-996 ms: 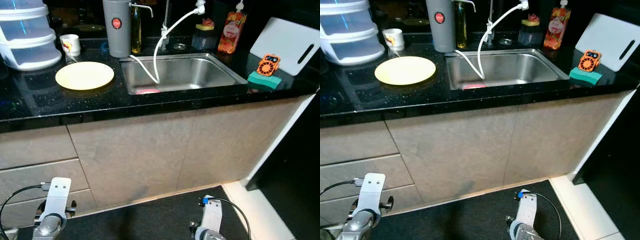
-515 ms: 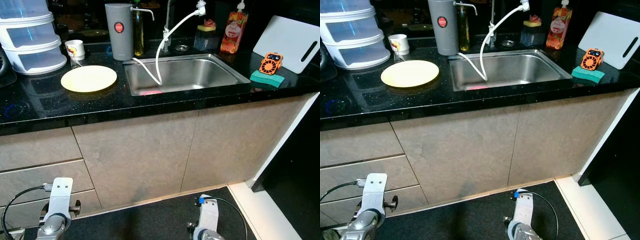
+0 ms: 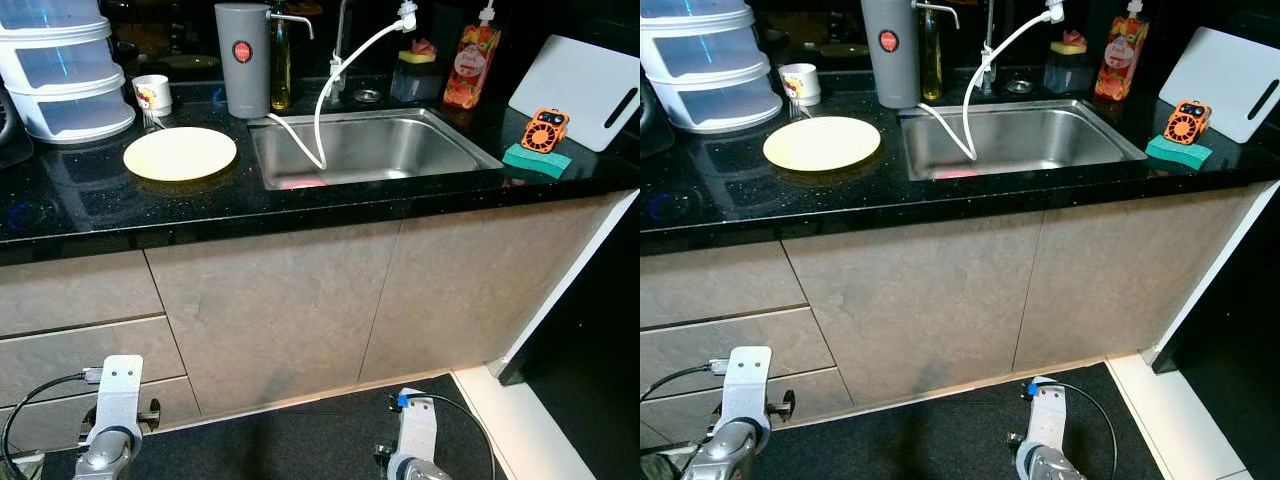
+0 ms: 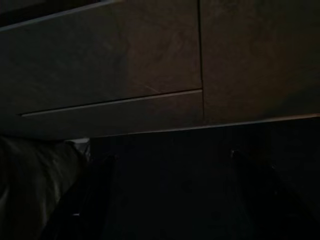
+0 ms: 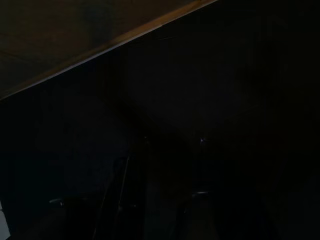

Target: Kitchen organization

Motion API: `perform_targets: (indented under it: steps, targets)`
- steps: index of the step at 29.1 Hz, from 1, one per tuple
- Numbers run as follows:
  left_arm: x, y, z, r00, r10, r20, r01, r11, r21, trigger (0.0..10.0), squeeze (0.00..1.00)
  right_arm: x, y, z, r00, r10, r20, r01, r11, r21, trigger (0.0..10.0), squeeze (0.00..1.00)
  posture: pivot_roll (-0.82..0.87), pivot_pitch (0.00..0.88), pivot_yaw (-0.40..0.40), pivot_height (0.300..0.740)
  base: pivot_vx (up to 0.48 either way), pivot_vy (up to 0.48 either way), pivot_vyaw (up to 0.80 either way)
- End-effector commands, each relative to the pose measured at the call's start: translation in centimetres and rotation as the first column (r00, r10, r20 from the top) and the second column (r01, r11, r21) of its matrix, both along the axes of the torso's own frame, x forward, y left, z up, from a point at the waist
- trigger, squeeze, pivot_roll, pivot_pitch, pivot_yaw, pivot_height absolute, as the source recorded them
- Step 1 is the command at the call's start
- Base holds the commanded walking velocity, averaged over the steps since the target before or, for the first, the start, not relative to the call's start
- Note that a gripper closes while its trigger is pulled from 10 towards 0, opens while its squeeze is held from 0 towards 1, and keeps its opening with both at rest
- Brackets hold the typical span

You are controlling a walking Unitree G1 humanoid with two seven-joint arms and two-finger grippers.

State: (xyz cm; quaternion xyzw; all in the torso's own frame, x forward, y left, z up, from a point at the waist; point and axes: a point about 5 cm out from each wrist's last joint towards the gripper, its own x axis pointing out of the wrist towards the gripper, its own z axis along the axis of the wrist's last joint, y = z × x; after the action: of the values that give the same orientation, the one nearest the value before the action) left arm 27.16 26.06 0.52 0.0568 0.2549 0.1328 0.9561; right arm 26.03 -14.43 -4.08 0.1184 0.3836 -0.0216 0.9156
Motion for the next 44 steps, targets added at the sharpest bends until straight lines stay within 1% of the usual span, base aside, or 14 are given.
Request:
perform_targets:
  steps: [1,7,10,13,19,22,24,27,30,32,36,40,42,44]
  targets:
    - [0.0,-0.4,0.1,1.0,-0.005,0.028,0.006,0.999,-0.042,10.0,0.0,-0.3,0.1,-0.2,1.0,0.014,-0.005,-0.014,1.0,-0.011,10.0,0.0,0.02,0.125,-0.011,0.74,0.0,0.0,0.0]
    - [0.6,-1.5,0.9,0.998,-0.036,0.06,0.039,0.998,-0.053,10.0,0.0,0.7,0.2,0.7,0.997,0.053,0.049,-0.051,0.998,-0.04,10.0,0.0,0.02,0.133,-0.018,0.74,0.0,0.0,0.0]
    - [0.9,-2.1,2.2,0.991,-0.037,0.126,0.046,0.997,-0.064,10.0,0.0,1.7,0.3,1.5,0.994,0.058,0.096,-0.055,0.998,-0.032,10.0,0.0,0.01,0.134,-0.022,0.74,0.0,0.0,0.0]
    - [1.2,-3.7,4.8,0.976,-0.11,0.189,0.125,0.99,-0.069,10.0,0.0,3.1,1.0,3.2,0.977,0.11,0.182,-0.106,0.994,-0.034,10.0,0.0,0.01,0.125,-0.021,0.74,0.0,0.0,0.0]
    - [0.2,-4.9,7.9,0.946,-0.163,0.282,0.191,0.979,-0.074,10.0,0.0,4.4,2.1,6.4,0.93,0.137,0.341,-0.137,0.99,-0.024,10.0,0.0,0.0,0.123,-0.016,0.74,0.0,0.0,0.0]
    - [-0.6,-6.5,9.0,0.893,-0.266,0.363,0.307,0.95,-0.059,10.0,0.0,3.9,2.2,7.7,0.91,0.134,0.393,-0.14,0.99,-0.012,10.0,0.0,0.0,0.109,-0.024,0.74,0.0,0.0,0.0]
    - [-0.7,-6.7,8.9,0.881,-0.271,0.387,0.32,0.945,-0.067,10.0,0.0,3.8,2.2,7.6,0.909,0.134,0.394,-0.142,0.99,-0.01,10.0,0.0,0.01,0.106,-0.03,0.74,0.0,0.0,0.0]
    - [-1.3,-7.4,9.1,0.853,-0.241,0.462,0.347,0.924,-0.16,10.0,0.0,3.4,2.2,7.5,0.893,0.137,0.428,-0.139,0.99,-0.025,10.0,0.0,0.01,0.106,-0.035,0.74,0.0,0.0,0.0]
    - [-2.3,-8.1,8.7,0.83,-0.338,0.443,0.454,0.871,-0.187,10.0,0.0,2.9,2.5,7.6,0.882,0.149,0.447,-0.173,0.985,0.012,10.0,0.0,0.01,0.096,-0.039,0.74,0.0,0.0,0.0]
    - [-2.7,-8.1,8.4,0.825,-0.381,0.418,0.492,0.848,-0.199,10.0,0.0,2.6,2.9,7.7,0.885,0.131,0.446,-0.195,0.976,0.1,10.0,0.0,0.01,0.102,-0.037,0.74,0.0,0.0,0.0]
    - [-2.4,-6.8,9.2,0.812,-0.346,0.47,0.466,0.869,-0.167,10.0,0.0,1.6,3.8,8.0,0.856,0.233,0.461,-0.321,0.939,0.121,10.0,0.0,0.02,0.111,-0.023,0.74,0.0,0.0,0.0]
    - [-2.5,-7.0,9.2,0.798,-0.373,0.474,0.484,0.865,-0.133,10.0,0.0,1.5,4.1,8.2,0.858,0.213,0.467,-0.326,0.929,0.176,10.0,0.0,0.03,0.117,-0.021,0.74,0.0,0.0,0.0]
    - [-2.6,-6.6,8.3,0.829,-0.333,0.45,0.428,0.895,-0.124,10.0,0.0,1.6,4.1,8.2,0.856,0.22,0.467,-0.316,0.938,0.139,10.0,0.0,0.03,0.114,-0.022,0.74,0.0,0.0,0.0]
    - [-2.5,-6.0,7.7,0.864,-0.25,0.437,0.355,0.918,-0.176,10.0,0.0,1.9,3.9,8.3,0.857,0.208,0.471,-0.289,0.952,0.105,10.0,0.0,0.03,0.112,-0.03,0.74,0.0,0.0,0.0]
